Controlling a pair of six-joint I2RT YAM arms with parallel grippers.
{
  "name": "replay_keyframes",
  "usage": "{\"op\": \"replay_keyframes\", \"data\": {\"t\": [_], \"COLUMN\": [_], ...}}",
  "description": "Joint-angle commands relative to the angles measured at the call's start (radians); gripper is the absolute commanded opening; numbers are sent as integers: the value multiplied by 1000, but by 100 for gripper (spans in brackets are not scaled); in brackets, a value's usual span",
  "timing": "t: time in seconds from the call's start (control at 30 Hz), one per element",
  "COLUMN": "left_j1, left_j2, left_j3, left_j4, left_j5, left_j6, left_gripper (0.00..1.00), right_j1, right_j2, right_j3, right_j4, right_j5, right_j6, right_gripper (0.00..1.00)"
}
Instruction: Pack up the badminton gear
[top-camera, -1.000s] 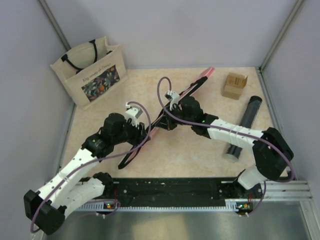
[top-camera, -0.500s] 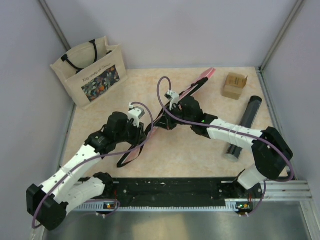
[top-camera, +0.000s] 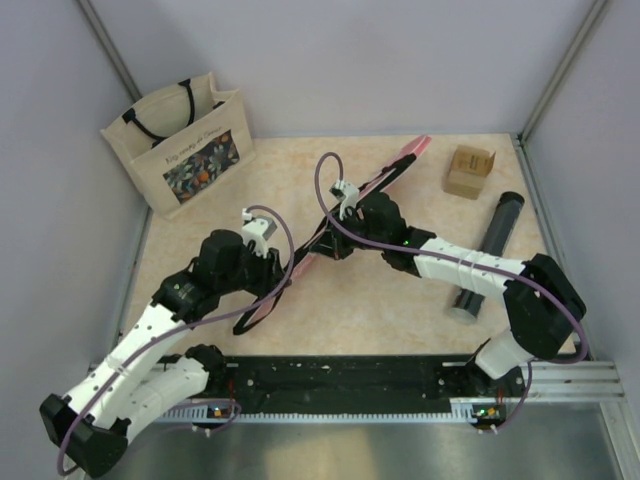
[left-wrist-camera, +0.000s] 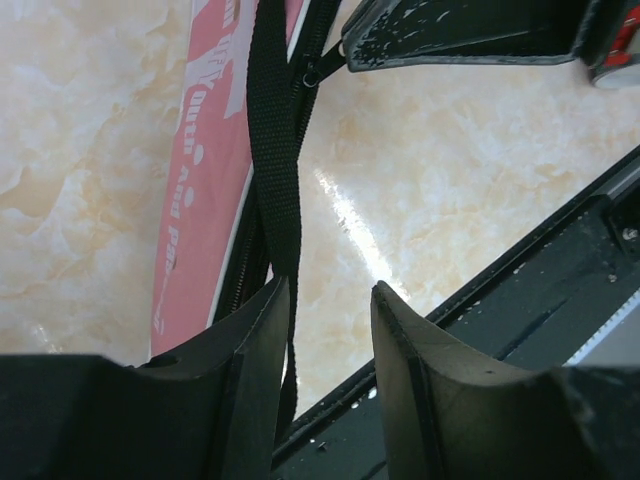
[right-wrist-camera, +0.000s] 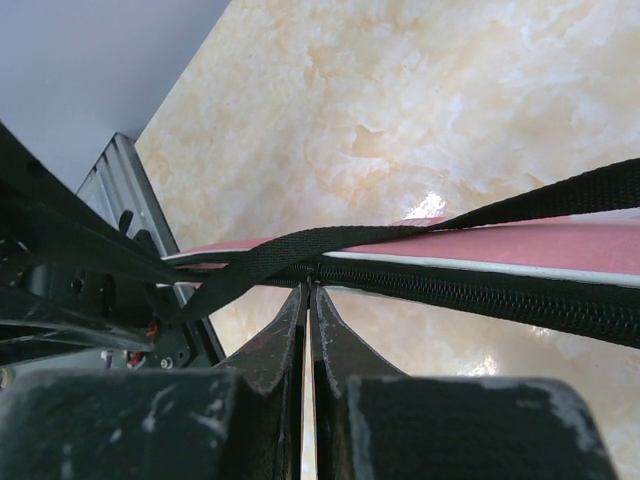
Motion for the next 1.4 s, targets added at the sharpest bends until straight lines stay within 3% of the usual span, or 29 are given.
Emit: {"op": "replay_keyframes", "data": {"t": [0.0,0.33,0.6,0.67,0.8,0.97,1.07,1.2,1.23,1.27,1.3,1.37], "left_j1": [-4,-4,-5,-4,-2,18,67,180,214,248,274,317], "left_j2": [-40,-27,-4,-10,-14,-1,26,101,125,156,183,199], "left_j3": [-16,-48,-117,-129,-93,-2,4,-14,-22,-20,-19,-25], "left_j4": [7,-74,36,64,63,33,55,101,104,90,79,63], "left_j5": [20,-78,43,43,-67,-395,-443,-367,-345,-318,-307,-329], "left_j6": [-84,-196,-245,-247,-244,-261,-270,-293,-304,-313,-321,-333], "left_gripper": [44,46,41,33,0,0,0,0,3,17,25,30], "right_j1": [-15,-23,-27,-27,-33,-52,-62,-69,-72,-75,-76,-84], "right_j2": [-14,-24,-22,-24,-28,-33,-40,-53,-53,-53,-53,-50], "right_j3": [42,43,45,45,43,24,10,-1,-3,0,2,11], "right_j4": [105,108,115,114,92,82,77,75,74,74,74,65], "right_j5": [1,0,-10,-13,-14,-10,-8,10,10,10,9,12], "right_j6": [13,13,13,12,1,-22,-36,-50,-48,-48,-51,-56], "right_gripper": [0,0,0,0,0,0,0,0,0,0,0,0]}}
